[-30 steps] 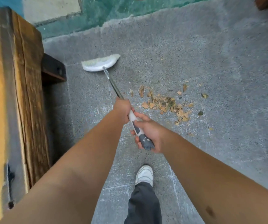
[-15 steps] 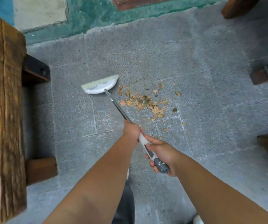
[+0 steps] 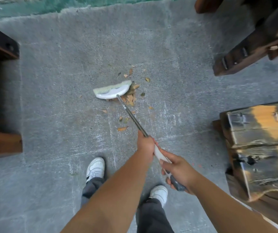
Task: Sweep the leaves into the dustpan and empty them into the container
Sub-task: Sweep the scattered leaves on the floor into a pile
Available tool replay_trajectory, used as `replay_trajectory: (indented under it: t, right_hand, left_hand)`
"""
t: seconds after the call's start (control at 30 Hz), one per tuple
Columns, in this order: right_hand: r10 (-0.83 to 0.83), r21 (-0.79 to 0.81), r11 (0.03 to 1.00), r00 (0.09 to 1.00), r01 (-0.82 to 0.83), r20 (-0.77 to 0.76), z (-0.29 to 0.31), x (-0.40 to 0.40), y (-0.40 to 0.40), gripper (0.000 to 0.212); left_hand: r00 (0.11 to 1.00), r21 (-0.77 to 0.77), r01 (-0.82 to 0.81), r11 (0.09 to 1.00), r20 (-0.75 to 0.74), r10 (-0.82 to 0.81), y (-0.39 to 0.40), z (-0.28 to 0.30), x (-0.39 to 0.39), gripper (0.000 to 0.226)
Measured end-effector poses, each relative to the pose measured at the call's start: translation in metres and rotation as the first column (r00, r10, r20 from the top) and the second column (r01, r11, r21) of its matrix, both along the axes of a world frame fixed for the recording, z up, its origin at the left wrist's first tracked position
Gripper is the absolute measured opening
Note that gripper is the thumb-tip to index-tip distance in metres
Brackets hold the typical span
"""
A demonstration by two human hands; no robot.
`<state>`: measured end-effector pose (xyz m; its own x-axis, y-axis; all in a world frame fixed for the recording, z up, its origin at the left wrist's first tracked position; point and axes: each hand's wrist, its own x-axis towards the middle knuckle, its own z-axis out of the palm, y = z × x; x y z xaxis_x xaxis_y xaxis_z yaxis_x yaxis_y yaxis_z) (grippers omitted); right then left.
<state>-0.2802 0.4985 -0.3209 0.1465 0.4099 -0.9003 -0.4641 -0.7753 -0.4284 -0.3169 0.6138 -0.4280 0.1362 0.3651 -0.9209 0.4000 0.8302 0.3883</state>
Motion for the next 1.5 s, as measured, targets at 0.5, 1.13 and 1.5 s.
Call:
replay_trajectory:
  t: [0.5, 1.13, 1.5]
  right_hand:
    - [0.186, -0.056, 0.982, 0.865, -0.18, 0.466, -0.04, 0.013, 0.146, 0.055]
    - [-0.529, 0.036, 0.848, 0.844, 0.528, 0.088, -0.068, -0.142, 0.178, 0.053]
    - [-0.611, 0.078, 0.792, 0.783, 0.606, 0.12, -0.002, -0.271, 0.12, 0.051]
  left_hand:
    - [0.963, 0.403, 0.269, 0.875, -0.099, -0.25, 0.145, -0.02, 0.061, 0.034]
    - [0.774, 0.235, 0.632, 0.738, -0.151, -0.615, 0.175, -0.071, -0.061, 0.045]
    - [0.754, 0.296, 0.648, 0.702, -0.118, -0.646, 0.111, -0.005, -0.187, 0.036]
